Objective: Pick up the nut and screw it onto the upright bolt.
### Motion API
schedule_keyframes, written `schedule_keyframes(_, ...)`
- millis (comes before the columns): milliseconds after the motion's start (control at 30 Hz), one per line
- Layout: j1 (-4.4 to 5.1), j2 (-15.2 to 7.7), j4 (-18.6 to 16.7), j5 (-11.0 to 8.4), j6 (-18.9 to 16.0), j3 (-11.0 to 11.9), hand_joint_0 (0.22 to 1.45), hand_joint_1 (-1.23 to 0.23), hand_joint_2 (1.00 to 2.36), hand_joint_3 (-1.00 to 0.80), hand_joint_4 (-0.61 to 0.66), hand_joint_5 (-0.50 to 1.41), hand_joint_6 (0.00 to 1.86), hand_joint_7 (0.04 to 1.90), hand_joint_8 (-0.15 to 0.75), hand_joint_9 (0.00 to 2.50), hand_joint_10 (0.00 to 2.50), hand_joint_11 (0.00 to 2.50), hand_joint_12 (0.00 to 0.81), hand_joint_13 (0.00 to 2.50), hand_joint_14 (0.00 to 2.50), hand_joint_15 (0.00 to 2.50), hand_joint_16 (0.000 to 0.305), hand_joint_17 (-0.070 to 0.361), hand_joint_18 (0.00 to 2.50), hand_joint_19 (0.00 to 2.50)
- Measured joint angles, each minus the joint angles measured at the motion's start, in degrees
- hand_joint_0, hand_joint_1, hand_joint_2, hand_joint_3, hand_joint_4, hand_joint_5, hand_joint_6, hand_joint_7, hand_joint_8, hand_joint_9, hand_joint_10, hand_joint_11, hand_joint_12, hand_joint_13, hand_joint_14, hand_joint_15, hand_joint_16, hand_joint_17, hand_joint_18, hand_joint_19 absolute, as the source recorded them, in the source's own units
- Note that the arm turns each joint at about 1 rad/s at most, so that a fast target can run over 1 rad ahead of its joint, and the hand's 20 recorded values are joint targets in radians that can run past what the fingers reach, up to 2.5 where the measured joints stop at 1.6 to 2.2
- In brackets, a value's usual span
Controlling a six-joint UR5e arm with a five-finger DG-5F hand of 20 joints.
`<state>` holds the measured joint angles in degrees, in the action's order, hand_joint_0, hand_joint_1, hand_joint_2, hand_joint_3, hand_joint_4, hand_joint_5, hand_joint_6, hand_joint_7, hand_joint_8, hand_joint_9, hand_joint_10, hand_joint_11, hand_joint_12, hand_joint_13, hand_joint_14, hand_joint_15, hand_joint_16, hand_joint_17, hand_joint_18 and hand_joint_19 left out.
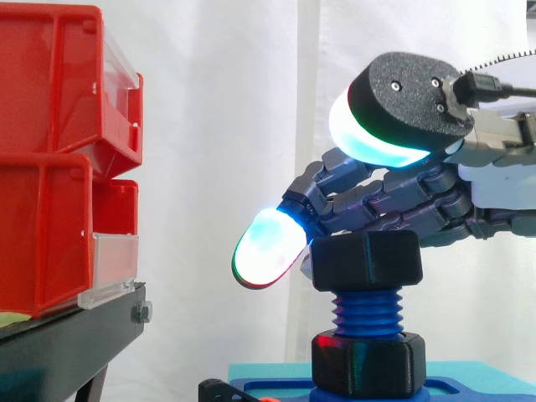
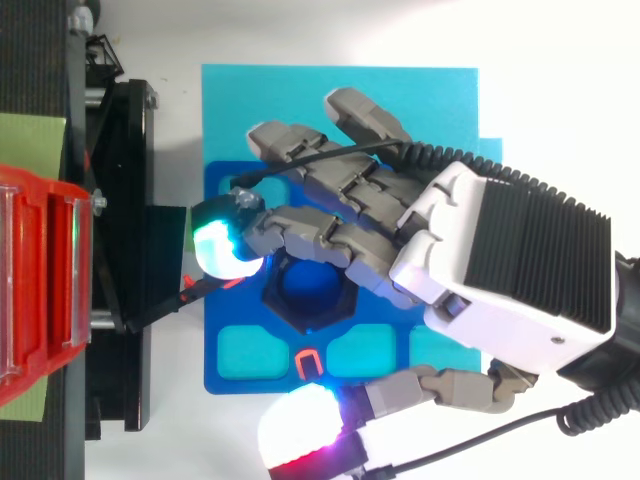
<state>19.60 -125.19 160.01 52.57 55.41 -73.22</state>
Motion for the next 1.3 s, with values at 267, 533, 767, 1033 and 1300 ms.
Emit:
schedule_keyframes(267, 0.08, 0.0, -0.2, 1.51, 0.8, 0.0, 0.39, -0.32, 1.00, -0.50, 0.29, -0.18, 0.50, 0.95, 0.313, 0.15, 0.00, 0.00, 0.407, 0.02, 0.00, 0.00, 0.057, 0.128, 0.00, 0.00)
schedule_keyframes(533, -0.24, -0.1, -0.1, 3.90, 0.8, 0.0, 0.40, -0.32, 1.00, -0.50, 0.32, -0.15, 0.50, 1.11, 0.325, 0.20, 0.00, 0.00, 0.382, 0.06, 0.00, 0.00, 0.050, 0.113, 0.00, 0.00)
schedule_keyframes(767, -0.46, -0.1, -0.1, 4.85, 0.8, 0.0, 0.40, -0.34, 1.00, -0.50, 0.31, -0.14, 0.50, 1.11, 0.330, 0.25, 0.00, 0.00, 0.366, 0.11, 0.00, 0.00, 0.047, 0.107, 0.00, 0.00)
schedule_keyframes(1033, -0.56, -0.1, -0.1, 4.90, 0.9, 0.0, 0.41, -0.34, 1.00, -0.50, 0.32, -0.14, 0.50, 1.07, 0.331, 0.28, 0.00, 0.00, 0.344, 0.15, 0.00, 0.00, 0.043, 0.097, 0.00, 0.00)
schedule_keyframes(1300, -0.78, 0.0, -0.1, 4.92, 0.8, 0.0, 0.42, -0.35, 1.00, -0.50, 0.34, -0.13, 0.50, 1.06, 0.316, 0.37, 0.00, 0.00, 0.278, 0.25, 0.00, 0.00, 0.031, 0.070, 0.03, 0.00)
